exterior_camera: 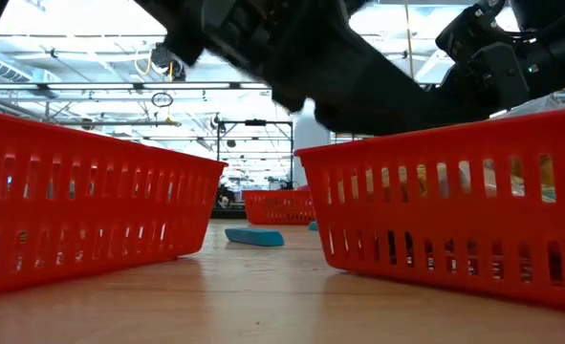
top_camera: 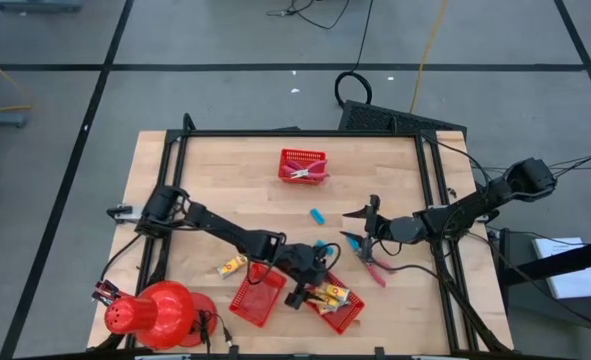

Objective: Pick & Place School Supplies
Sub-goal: Put the yellow crayon pack into the bottom right red basket

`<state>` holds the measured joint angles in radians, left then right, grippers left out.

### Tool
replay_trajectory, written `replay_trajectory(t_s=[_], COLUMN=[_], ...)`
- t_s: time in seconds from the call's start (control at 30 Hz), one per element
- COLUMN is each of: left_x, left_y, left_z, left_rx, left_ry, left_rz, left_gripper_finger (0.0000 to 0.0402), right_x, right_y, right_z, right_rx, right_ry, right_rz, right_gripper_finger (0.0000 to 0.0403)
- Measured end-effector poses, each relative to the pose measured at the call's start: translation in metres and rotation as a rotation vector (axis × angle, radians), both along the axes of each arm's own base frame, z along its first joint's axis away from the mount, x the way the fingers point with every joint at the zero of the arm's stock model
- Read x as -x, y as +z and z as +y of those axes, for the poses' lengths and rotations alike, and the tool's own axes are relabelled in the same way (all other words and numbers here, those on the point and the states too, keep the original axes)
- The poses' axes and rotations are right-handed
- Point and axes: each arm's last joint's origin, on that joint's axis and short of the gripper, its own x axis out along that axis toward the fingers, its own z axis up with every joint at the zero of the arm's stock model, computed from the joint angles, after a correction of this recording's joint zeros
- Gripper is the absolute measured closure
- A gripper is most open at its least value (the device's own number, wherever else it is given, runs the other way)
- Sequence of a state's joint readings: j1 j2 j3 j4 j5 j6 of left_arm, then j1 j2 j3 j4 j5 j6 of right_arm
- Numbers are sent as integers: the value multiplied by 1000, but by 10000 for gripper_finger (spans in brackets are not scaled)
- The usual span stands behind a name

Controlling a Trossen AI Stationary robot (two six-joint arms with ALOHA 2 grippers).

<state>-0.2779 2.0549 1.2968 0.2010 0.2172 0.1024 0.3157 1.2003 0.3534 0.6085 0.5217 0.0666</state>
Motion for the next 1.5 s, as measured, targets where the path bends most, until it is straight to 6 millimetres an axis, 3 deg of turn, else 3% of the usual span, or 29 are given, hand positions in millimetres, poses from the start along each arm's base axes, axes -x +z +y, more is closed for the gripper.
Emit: replay_trajectory(t_s=[0.2, 0.37, 0.5, 0.67, 0.93, 1.13, 1.5], left_x=[28, 78, 125, 170, 204, 213, 213], left_y=[44, 79, 89, 71, 18, -3, -30], left_z=[7, 8, 0, -11, -14, -14, 3], left_rx=[-199, -347, -423, -318, -121, -38, 77], left_ry=[197, 438, 676, 872, 1002, 993, 984], left_rz=[74, 245, 355, 429, 701, 777, 780], left_gripper_finger=[127, 144, 146, 147, 146, 146, 147], right_x=[0, 0, 1, 1, 1, 1, 1], right_y=[-1, -1, -1, -1, -1, 0, 0], right_z=[0, 0, 1, 4, 4, 4, 4], right_rx=[2, 1, 3, 14, 22, 26, 22], right_ry=[0, 2, 5, 23, 29, 30, 29], right_rz=[13, 13, 14, 13, 11, 12, 11], right_gripper_finger=[177, 177, 177, 177, 177, 177, 177])
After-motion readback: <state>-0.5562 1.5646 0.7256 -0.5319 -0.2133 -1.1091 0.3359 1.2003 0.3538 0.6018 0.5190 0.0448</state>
